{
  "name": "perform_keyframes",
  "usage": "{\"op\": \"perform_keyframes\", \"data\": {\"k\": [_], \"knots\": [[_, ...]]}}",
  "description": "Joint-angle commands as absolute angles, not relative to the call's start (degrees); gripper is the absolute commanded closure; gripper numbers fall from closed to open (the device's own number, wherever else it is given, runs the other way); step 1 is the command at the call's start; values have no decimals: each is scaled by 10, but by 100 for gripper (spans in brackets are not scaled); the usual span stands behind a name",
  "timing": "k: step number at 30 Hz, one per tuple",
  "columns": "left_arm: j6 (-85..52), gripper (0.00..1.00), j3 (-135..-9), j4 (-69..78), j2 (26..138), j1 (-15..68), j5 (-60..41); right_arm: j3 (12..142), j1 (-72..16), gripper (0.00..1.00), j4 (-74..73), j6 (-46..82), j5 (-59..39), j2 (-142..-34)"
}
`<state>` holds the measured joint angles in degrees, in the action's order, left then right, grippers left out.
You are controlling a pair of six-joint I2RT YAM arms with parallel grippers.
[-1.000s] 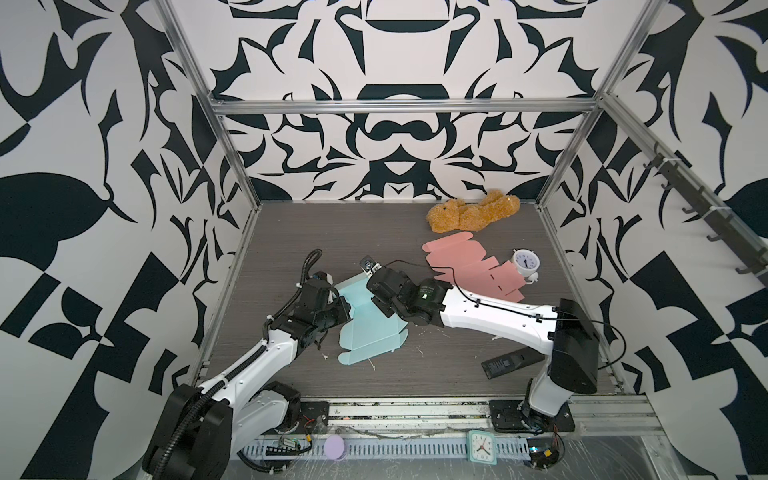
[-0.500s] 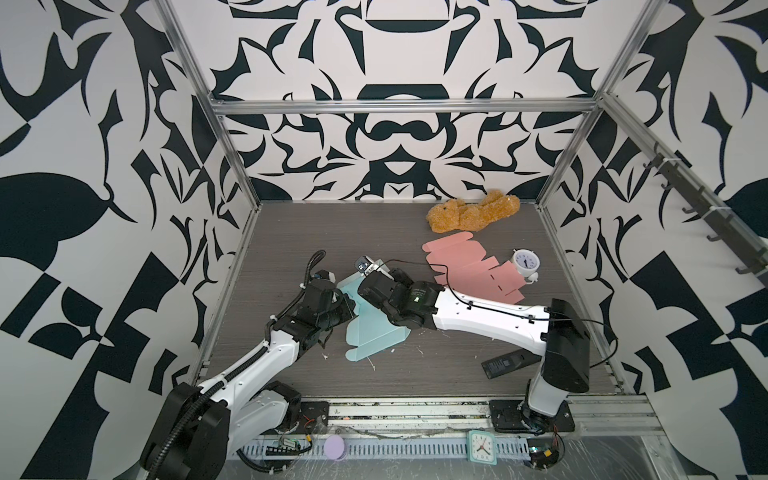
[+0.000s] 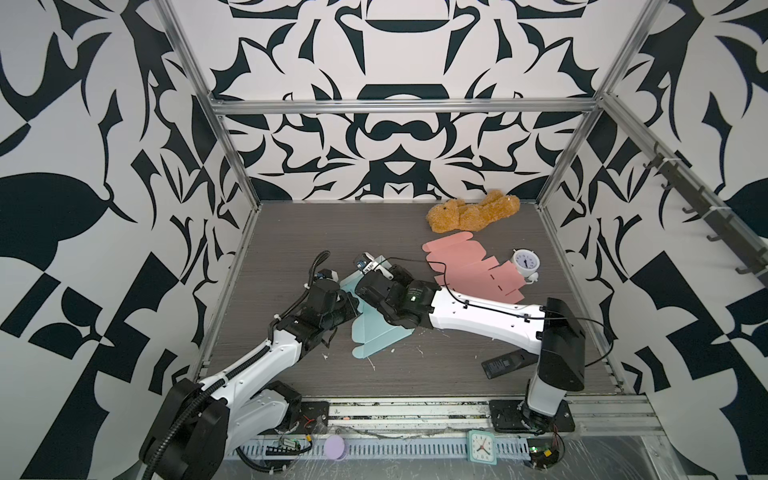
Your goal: Fold the paper box
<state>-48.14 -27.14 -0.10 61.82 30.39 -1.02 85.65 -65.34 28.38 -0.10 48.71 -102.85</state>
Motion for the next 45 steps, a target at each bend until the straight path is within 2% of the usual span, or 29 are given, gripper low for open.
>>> {"op": "perform_keyframes", "data": {"k": [1,6,10,14,25,30,34,39,45], "knots": [[-468,98,-294,22,623,314,-19,881,-656,91,279,-22,502,-1034],[-466,98,-297,24,620,319,-16,885,-656,95,278,-31,523,-1039],[-466,98,-297,24,621,319,-16,884,-656,90,267,-31,543,-1041],[-466,98,-298,25,622,318,-16,882,-656,89,254,-41,550,-1043],[-468,98,-295,26,615,320,-12,889,-655,97,250,-60,576,-1056],[-468,98,-295,27,618,322,-9,889,-651,97,249,-61,585,-1056],[-468,98,-296,27,622,322,-7,889,-650,89,244,-55,570,-1055],[-468,98,-296,29,624,322,-8,881,-649,88,240,-54,574,-1047],[-468,98,-299,32,628,324,-10,875,-647,95,236,-60,579,-1048]]}}
